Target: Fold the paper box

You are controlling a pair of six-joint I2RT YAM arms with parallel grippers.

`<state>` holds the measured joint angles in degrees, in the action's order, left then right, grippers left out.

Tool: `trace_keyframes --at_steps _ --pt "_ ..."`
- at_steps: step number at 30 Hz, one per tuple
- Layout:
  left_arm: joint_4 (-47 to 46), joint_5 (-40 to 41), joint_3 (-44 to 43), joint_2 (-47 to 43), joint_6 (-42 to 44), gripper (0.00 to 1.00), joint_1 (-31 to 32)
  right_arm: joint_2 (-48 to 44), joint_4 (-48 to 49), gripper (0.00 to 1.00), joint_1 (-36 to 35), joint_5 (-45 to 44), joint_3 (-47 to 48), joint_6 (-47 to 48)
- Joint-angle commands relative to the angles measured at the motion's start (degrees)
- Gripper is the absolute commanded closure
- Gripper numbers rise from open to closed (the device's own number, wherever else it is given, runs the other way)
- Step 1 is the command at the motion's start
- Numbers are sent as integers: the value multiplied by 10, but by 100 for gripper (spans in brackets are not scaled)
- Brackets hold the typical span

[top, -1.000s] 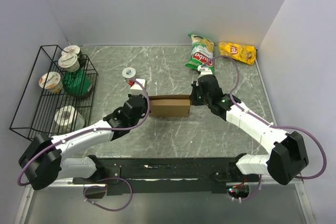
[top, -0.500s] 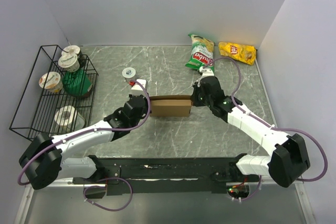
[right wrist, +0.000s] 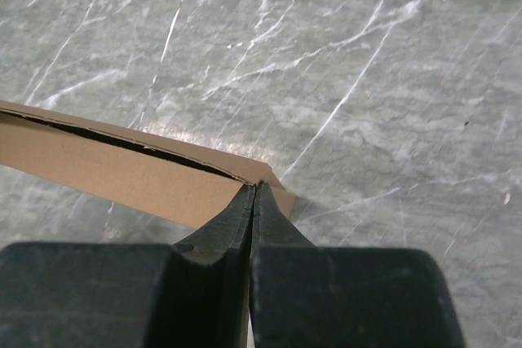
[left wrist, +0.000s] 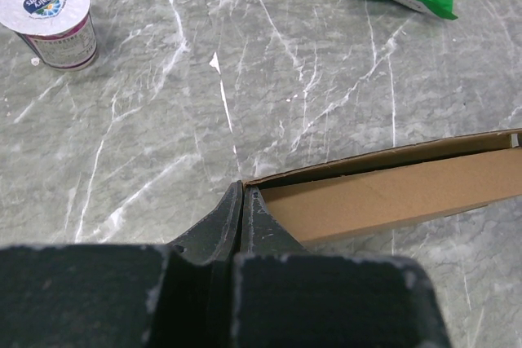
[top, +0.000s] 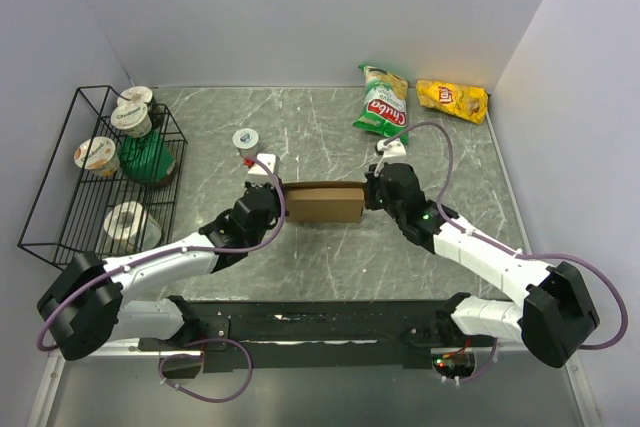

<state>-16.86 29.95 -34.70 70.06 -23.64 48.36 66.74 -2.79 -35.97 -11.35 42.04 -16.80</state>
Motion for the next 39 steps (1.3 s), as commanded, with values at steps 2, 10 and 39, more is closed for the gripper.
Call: trace_keyframes --at_steps 2,10,39 --pt "67 -120 40 38 -26 99 24 -1 26 100 -46 6 -37 16" --pt "93 -104 51 15 -18 99 24 -23 25 100 -49 -26 -62 23" --pt "83 -7 38 103 -18 99 76 -67 43 100 -49 -67 -100 19"
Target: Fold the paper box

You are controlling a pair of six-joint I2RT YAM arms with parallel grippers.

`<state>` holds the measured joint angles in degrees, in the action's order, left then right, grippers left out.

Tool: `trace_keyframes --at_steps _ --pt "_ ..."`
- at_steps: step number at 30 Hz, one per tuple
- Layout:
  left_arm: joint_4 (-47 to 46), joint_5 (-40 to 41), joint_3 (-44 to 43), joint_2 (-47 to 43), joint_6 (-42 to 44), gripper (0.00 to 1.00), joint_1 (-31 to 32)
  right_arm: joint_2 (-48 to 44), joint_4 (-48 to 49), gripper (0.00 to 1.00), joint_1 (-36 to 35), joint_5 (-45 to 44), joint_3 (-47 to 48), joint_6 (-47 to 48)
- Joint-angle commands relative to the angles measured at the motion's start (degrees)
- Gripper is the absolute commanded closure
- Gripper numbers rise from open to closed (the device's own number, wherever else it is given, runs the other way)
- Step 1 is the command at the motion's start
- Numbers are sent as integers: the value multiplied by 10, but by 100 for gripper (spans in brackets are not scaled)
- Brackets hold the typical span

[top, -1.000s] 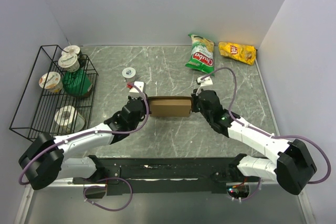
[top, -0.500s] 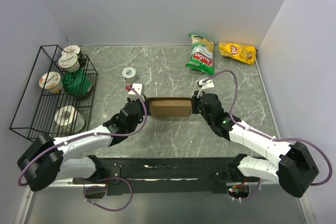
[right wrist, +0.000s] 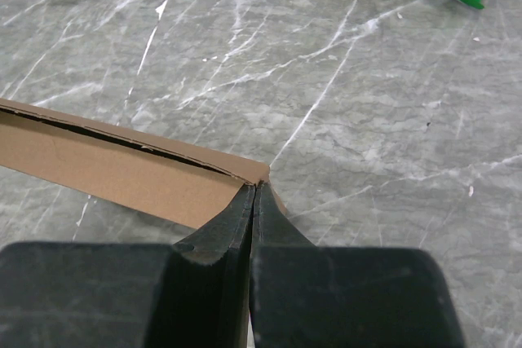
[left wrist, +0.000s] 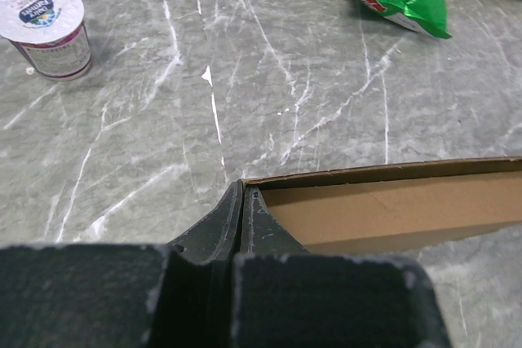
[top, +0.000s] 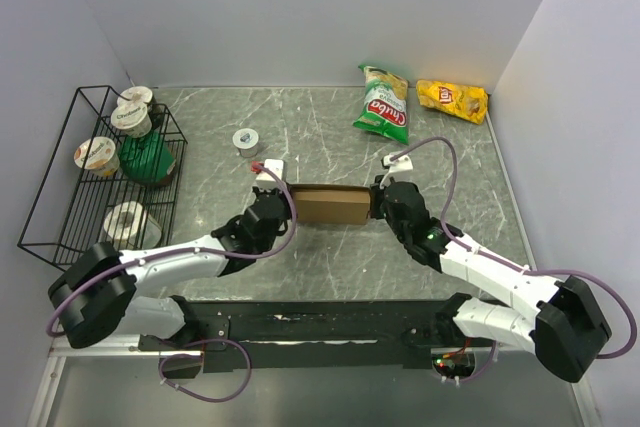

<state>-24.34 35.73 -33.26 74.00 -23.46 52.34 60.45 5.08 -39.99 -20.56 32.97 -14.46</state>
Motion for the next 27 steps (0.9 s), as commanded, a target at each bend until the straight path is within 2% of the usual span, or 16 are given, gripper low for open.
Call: trace_keyframes --at_steps 1,19,27 --pt "153 -63 21 65 -10 99 37 -7 -38 100 -9 18 -10 -4" --pt "154 -43 14 86 -12 99 40 -56 -46 100 37 17 -14 29" --pt "5 -65 37 139 12 99 49 -81 -48 100 62 18 -28 43"
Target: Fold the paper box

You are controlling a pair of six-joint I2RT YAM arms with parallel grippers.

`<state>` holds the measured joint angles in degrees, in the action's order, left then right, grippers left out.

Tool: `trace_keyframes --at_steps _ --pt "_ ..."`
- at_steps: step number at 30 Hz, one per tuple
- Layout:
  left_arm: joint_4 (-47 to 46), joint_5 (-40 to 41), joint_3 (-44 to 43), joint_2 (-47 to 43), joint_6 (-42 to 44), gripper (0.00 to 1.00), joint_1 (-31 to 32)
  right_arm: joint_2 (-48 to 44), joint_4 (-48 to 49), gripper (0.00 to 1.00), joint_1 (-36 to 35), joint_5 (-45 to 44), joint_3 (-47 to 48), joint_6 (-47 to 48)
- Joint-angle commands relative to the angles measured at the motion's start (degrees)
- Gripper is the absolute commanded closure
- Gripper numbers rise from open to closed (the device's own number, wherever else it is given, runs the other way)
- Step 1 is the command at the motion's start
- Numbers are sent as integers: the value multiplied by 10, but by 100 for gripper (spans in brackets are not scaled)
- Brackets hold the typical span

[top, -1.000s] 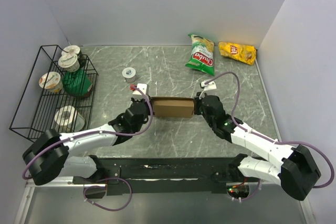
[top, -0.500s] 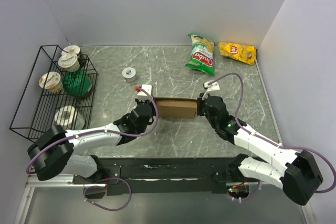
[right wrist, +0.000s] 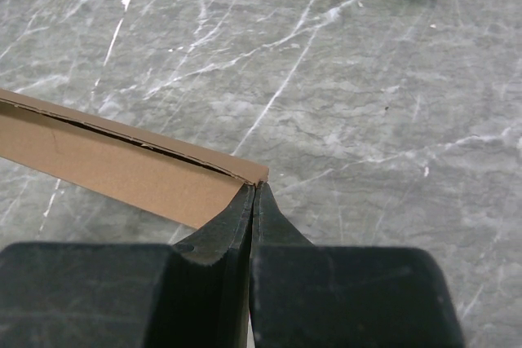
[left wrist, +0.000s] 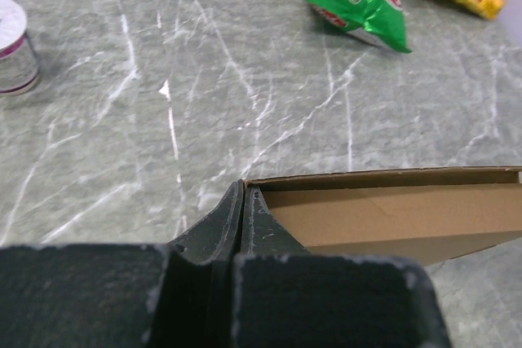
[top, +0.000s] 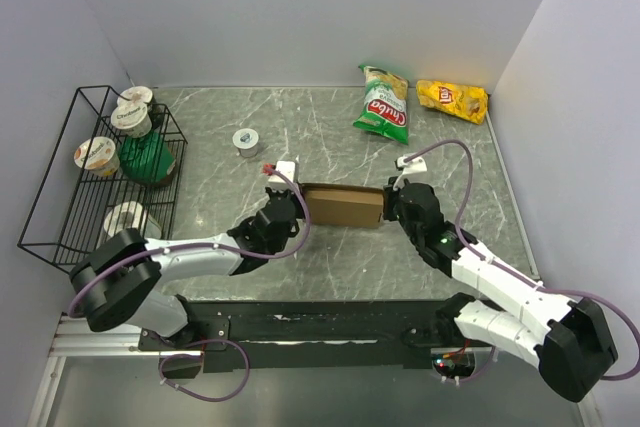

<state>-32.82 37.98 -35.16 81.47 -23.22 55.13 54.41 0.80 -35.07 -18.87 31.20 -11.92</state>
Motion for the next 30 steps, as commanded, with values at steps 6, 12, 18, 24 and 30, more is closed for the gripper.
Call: trace_keyframes --at_steps 6,12,18,24,30 --pt "29 -127 79 64 34 99 21 -32 -5 100 22 -3 -7 33" --pt "9 -143 114 52 46 99 22 -44 -21 100 24 -3 -11 35" --pt "1 -114 123 63 60 99 47 -49 -19 100 25 1 -17 27" --pt "20 -70 103 101 43 99 77 -46 -16 100 25 5 -19 23" --pt "14 7 95 149 -10 99 108 -41 -10 100 25 19 -27 10"
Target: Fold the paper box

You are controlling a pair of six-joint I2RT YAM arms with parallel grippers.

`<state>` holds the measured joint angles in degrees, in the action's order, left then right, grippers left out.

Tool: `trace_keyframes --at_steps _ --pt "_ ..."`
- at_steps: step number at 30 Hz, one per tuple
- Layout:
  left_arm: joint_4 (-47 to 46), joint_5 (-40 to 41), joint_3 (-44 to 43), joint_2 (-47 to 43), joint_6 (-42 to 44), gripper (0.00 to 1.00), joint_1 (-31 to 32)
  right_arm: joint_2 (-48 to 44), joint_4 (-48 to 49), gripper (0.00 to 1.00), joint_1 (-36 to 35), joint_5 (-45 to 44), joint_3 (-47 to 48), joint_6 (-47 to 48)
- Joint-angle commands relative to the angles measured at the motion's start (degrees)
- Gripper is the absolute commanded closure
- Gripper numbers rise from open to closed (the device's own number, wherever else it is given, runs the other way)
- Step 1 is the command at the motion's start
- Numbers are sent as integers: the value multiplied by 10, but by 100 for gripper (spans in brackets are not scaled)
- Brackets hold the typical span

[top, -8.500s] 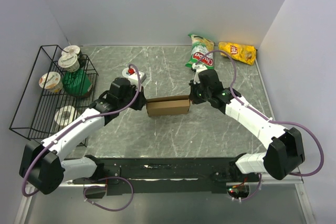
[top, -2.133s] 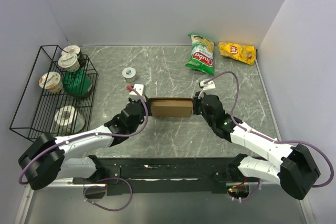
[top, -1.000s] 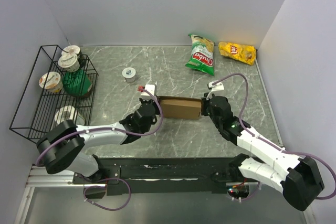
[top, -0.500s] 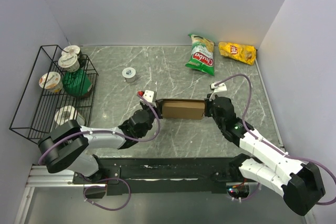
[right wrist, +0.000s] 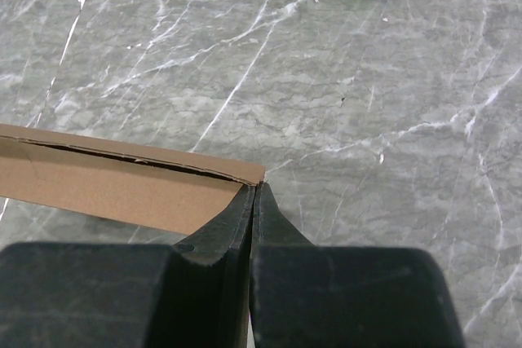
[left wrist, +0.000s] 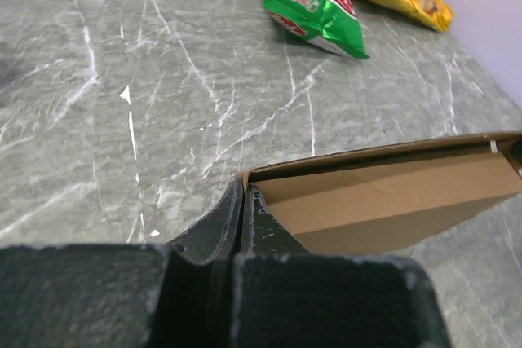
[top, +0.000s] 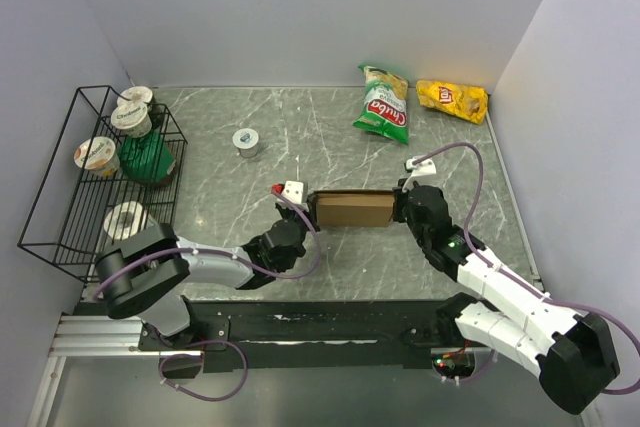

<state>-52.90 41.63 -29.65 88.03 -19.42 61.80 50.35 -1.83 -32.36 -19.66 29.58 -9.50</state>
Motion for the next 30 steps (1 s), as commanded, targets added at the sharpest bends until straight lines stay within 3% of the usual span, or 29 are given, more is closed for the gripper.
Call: trace_keyframes --at_steps 1,17,26,30 --pt "214 -25 39 96 -49 99 43 2 16 100 -3 29 -12 -16" --pt "206 -40 42 101 -75 99 47 -44 8 100 -6 51 -66 -64" --pt "221 -48 29 109 -77 99 47 -36 -45 99 -11 57 -44 -99" --pt "223 -52 29 107 -61 99 47 -79 -72 67 -11 56 -31 -101"
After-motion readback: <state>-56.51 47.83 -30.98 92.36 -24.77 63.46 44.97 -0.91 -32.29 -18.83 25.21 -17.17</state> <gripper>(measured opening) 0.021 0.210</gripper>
